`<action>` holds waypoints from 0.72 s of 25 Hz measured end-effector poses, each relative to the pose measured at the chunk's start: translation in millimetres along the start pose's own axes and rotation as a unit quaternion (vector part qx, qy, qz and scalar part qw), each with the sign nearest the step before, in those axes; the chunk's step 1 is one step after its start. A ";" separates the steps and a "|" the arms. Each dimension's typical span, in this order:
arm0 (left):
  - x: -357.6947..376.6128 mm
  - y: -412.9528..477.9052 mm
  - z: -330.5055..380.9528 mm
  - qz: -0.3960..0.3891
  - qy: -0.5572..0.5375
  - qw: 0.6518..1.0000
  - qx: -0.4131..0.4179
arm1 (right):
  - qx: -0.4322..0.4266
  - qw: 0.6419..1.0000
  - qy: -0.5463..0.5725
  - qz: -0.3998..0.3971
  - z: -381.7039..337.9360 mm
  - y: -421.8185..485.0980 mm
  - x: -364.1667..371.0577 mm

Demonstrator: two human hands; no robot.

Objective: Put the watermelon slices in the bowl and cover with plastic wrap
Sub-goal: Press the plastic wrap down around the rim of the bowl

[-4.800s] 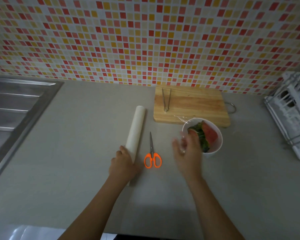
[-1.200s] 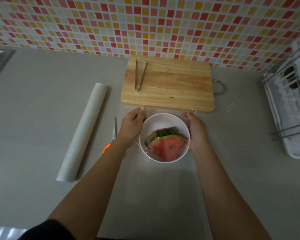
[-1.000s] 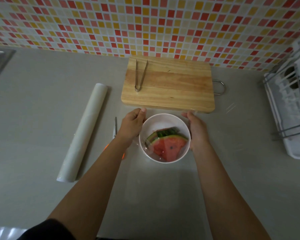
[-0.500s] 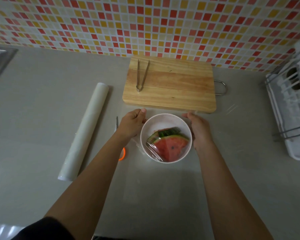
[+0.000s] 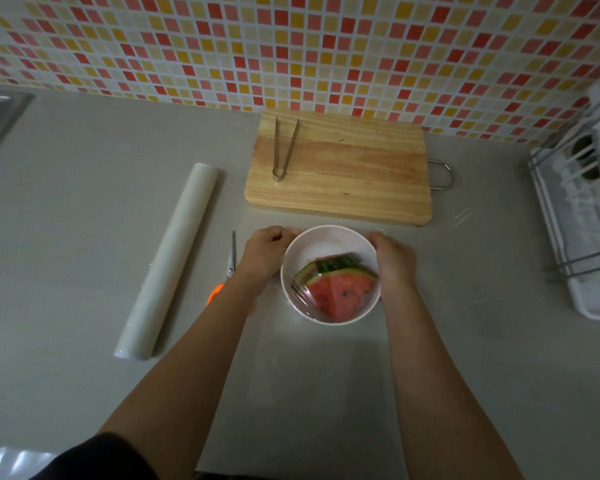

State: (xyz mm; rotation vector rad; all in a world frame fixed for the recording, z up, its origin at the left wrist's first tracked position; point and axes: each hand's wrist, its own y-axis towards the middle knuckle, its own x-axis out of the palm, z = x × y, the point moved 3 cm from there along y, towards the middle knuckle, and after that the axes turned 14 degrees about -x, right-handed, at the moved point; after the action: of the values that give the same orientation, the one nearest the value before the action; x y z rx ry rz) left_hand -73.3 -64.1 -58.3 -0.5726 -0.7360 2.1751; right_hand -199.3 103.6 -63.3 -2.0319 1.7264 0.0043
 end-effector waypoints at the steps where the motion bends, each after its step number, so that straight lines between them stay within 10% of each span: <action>1: 0.5 -0.2 0.0 -0.005 -0.015 1.000 -0.002 | -0.010 1.000 -0.005 0.007 -0.2 0.7 -0.5; 13: 1.8 -0.8 1.5 0.016 -0.058 0.998 -0.014 | 0.028 0.971 0.143 0.189 4.0 -0.5 -22.7; 16: 2.4 -0.4 1.0 0.027 -0.058 0.998 -0.011 | -0.150 0.933 0.169 0.280 -15.6 -16.6 -45.4; 18: 2.7 0.6 0.0 0.030 -0.061 0.998 -0.016 | -0.311 0.935 0.105 0.135 -27.1 -35.4 -38.2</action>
State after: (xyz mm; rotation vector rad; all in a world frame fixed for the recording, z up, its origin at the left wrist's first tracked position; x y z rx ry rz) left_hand -75.3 -62.4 -59.1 -0.4862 -0.8297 2.2726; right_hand -182.1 133.2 -15.5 -2.2497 2.3538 0.4987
